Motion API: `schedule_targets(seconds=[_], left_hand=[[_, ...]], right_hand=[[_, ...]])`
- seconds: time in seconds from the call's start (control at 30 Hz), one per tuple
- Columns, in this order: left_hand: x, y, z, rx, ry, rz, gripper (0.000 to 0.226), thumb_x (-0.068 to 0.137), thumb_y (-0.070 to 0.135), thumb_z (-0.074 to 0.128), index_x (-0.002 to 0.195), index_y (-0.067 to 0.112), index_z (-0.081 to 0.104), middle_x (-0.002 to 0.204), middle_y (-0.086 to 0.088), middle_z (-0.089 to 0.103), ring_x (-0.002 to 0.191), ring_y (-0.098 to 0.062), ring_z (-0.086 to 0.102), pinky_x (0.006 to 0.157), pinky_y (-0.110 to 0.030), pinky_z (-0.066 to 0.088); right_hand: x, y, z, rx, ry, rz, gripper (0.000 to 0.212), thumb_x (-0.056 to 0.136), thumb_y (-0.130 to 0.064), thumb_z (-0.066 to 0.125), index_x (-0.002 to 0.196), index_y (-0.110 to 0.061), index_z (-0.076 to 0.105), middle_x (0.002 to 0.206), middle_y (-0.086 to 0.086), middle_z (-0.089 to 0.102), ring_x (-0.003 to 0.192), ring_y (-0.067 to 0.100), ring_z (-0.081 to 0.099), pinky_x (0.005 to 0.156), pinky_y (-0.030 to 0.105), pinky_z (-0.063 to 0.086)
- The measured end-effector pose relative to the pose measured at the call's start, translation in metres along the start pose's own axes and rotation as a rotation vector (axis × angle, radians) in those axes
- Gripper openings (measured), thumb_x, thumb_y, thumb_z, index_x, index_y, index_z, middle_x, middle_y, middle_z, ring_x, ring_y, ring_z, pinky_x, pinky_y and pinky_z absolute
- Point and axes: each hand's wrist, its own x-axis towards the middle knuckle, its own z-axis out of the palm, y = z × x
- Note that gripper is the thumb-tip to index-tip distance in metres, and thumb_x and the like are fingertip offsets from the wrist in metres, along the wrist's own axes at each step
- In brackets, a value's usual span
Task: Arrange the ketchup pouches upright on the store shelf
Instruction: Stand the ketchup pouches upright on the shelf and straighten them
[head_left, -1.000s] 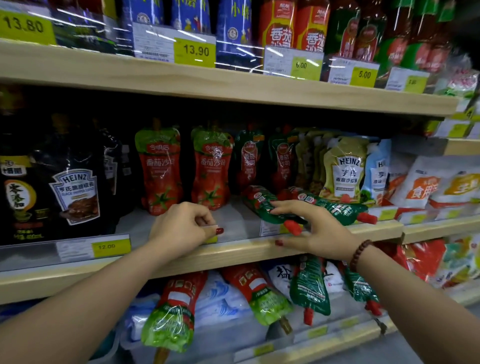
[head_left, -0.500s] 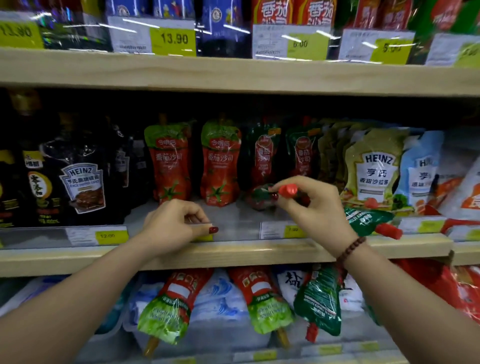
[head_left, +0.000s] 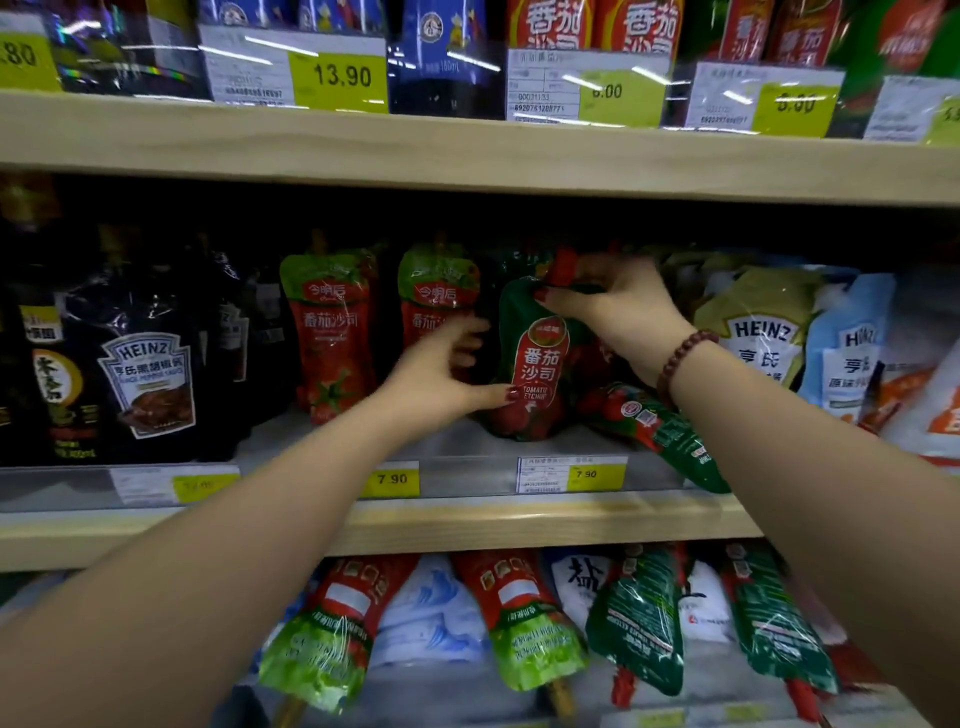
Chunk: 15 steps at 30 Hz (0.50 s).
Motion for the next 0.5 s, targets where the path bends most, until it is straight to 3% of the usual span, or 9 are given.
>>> schedule_targets(seconds=[0.07, 0.17, 0.27, 0.4, 0.5], left_hand=[[0.012, 0.003, 0.020, -0.059, 0.036, -0.011, 0.081, 0.065, 0.020, 0.082, 0.134, 0.020, 0.039, 0.119, 0.009, 0.049, 0.108, -0.009, 0.049, 0.087, -0.027, 0.044], [0.026, 0.001, 0.036, -0.112, 0.051, -0.023, 0.071, 0.065, 0.012, 0.080, 0.128, 0.019, 0.046, 0.117, 0.003, 0.058, 0.103, -0.012, 0.054, 0.081, -0.025, 0.042], [0.033, -0.004, 0.041, -0.139, 0.077, -0.020, 0.067, 0.066, 0.008, 0.079, 0.124, 0.018, 0.049, 0.120, -0.003, 0.061, 0.104, -0.016, 0.056, 0.086, -0.029, 0.044], [0.035, -0.009, 0.037, -0.146, 0.070, -0.016, 0.066, 0.068, 0.008, 0.078, 0.126, 0.018, 0.048, 0.122, -0.005, 0.060, 0.105, -0.016, 0.054, 0.091, -0.031, 0.044], [0.039, -0.011, 0.034, -0.136, 0.048, -0.018, 0.067, 0.069, 0.009, 0.077, 0.128, 0.017, 0.047, 0.126, -0.007, 0.059, 0.114, -0.021, 0.054, 0.096, -0.034, 0.043]], right_hand=[[0.002, -0.001, 0.004, 0.006, -0.004, 0.011, 0.018, 0.072, -0.023, 0.077, 0.075, -0.032, 0.062, 0.083, -0.015, 0.064, 0.073, -0.006, 0.061, 0.059, 0.010, 0.049], [0.004, -0.001, 0.008, 0.011, 0.004, 0.026, 0.015, 0.073, -0.021, 0.076, 0.077, -0.030, 0.063, 0.083, -0.011, 0.066, 0.074, -0.001, 0.064, 0.060, 0.012, 0.052], [0.004, -0.001, 0.009, 0.017, 0.024, 0.022, 0.014, 0.074, -0.020, 0.075, 0.078, -0.027, 0.065, 0.083, -0.010, 0.066, 0.076, 0.001, 0.064, 0.061, 0.012, 0.052], [-0.003, 0.004, 0.005, 0.086, 0.118, 0.033, 0.034, 0.074, -0.018, 0.075, 0.104, -0.017, 0.061, 0.097, -0.007, 0.063, 0.091, 0.004, 0.061, 0.073, 0.016, 0.052], [-0.027, 0.015, 0.002, -0.087, 0.265, -0.095, 0.037, 0.076, -0.022, 0.073, 0.108, -0.021, 0.054, 0.101, -0.006, 0.060, 0.090, 0.002, 0.058, 0.073, 0.016, 0.050]])
